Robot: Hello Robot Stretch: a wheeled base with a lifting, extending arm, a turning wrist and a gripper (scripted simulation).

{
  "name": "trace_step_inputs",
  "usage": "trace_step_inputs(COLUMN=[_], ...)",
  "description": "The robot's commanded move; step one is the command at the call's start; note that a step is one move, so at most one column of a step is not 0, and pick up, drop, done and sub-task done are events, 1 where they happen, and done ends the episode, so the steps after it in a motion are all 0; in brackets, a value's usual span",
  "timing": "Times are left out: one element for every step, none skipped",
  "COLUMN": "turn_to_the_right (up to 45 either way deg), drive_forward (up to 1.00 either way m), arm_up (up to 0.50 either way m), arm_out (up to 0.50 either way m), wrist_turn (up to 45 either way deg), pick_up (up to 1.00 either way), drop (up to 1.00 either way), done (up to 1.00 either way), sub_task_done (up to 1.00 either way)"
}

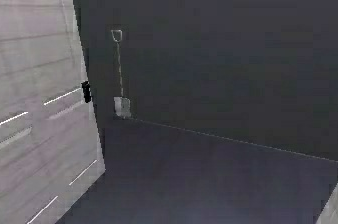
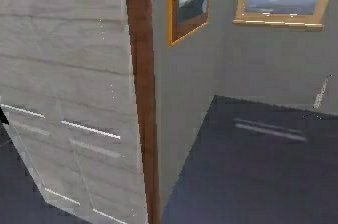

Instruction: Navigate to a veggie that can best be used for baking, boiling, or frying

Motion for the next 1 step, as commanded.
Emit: trace_step_inputs(turn_to_the_right=[0.0], drive_forward=[1.0], arm_up=[0.0], arm_out=[0.0], wrist_turn=[0.0], pick_up=[0.0], drop=[0.0], done=[0.0], sub_task_done=[0.0])
